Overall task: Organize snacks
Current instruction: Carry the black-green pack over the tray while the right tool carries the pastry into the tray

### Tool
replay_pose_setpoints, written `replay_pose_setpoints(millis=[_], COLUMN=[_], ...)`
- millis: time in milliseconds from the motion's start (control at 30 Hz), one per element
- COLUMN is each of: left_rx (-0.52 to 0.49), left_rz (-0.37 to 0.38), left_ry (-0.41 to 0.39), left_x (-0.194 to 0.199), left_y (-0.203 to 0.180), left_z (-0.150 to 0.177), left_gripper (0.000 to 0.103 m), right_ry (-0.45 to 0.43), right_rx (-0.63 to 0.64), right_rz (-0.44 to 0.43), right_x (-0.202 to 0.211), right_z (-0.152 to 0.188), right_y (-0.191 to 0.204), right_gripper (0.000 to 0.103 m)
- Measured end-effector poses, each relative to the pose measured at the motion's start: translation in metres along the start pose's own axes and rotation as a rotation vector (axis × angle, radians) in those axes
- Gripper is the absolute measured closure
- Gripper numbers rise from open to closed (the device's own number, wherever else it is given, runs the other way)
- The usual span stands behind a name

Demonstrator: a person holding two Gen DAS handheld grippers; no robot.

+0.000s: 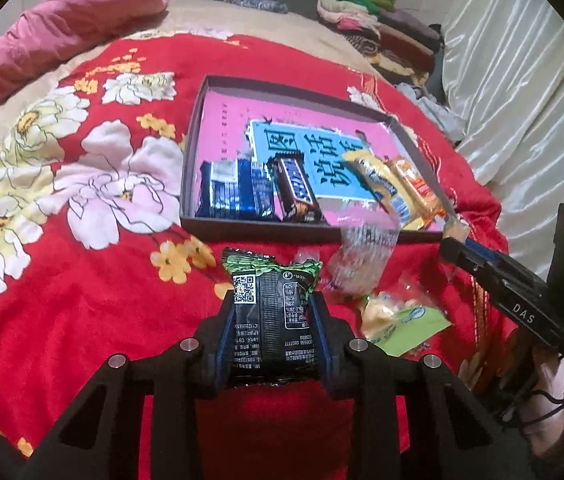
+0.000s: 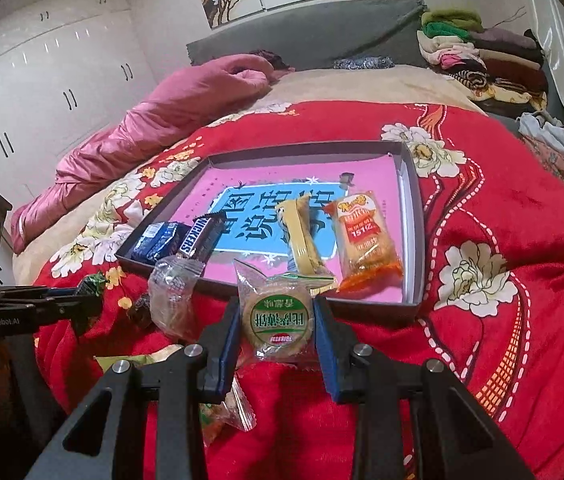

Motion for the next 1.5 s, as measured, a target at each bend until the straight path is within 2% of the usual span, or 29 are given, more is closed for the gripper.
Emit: replay_pose_setpoints(millis=[767, 1500], left_rx=[-0.016, -0.010], left_rz=[-0.006, -0.037], left_ry=[-0.085, -0.166], left_x=[0.014, 0.013], left_y=[-0.006, 0.002], left_z=[-0.014, -0.047], left_gripper=[0.068, 0.068], right_ry=[-0.072, -0.139], right_rx=[-0.013, -0.022], right_rz=[0.005, 0.018], right_x=[0.010, 0.013], right_z=[-0.012, -0.027], right_y=[-0.004, -0.012], right_gripper=[0.068, 0.068])
Point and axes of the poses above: each gripper's, at about its wrist camera, not at the fingertips, and x roughly against the way its jaws point, y to its left, z to its underside, the point moved 3 cm from there along -x, roughly the way its jaws point, and after that the axes turned 9 degrees about -x, right-handed, at the moved point
